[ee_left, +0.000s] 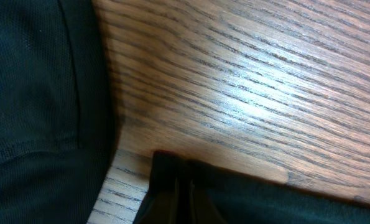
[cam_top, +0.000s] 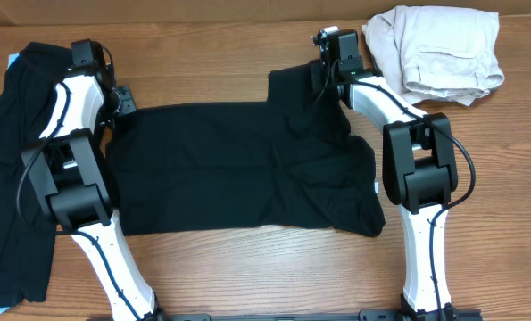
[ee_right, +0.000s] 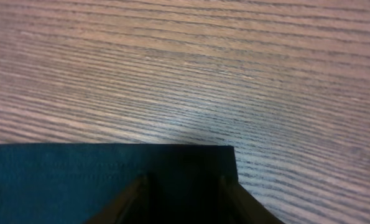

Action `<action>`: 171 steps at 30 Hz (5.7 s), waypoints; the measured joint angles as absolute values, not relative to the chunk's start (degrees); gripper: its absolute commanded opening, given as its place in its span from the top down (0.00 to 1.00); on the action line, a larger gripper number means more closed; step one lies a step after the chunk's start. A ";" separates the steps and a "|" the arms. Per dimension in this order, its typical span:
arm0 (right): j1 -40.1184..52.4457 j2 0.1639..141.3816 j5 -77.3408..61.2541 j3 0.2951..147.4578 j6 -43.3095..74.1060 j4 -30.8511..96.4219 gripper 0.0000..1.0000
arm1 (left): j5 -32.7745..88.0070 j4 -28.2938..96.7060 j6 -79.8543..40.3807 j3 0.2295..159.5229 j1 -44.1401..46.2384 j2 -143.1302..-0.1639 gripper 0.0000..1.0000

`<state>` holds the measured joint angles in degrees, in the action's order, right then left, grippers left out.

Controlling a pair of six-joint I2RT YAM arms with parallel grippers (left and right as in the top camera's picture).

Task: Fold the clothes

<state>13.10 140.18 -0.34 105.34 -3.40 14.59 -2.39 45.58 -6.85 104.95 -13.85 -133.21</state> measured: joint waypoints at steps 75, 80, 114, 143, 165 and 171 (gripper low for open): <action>12.10 147.22 1.26 142.76 -1.48 61.58 0.96 | -2.39 58.11 -6.85 116.33 -13.85 -134.06 0.96; 11.99 145.51 -1.56 146.34 -0.54 72.53 0.96 | -2.04 66.06 -6.83 121.75 -13.85 -134.08 0.96; 11.97 121.34 -5.45 130.02 10.31 95.81 0.96 | -1.23 91.33 -2.70 126.52 -13.91 -130.30 0.96; 11.81 103.59 -7.25 78.35 13.47 76.29 0.95 | -8.69 88.99 -5.65 105.78 -13.89 -130.15 0.96; 5.04 102.87 -10.37 80.77 11.44 78.67 0.22 | -7.05 88.01 -6.02 110.63 -13.91 -123.59 0.21; 6.15 91.94 -11.86 84.42 10.83 78.63 0.11 | -2.85 84.44 -6.07 112.53 -13.89 -106.08 0.20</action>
<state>6.15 91.94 -11.86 84.42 10.83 78.63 -2.85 84.44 -6.07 112.53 -13.89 -106.08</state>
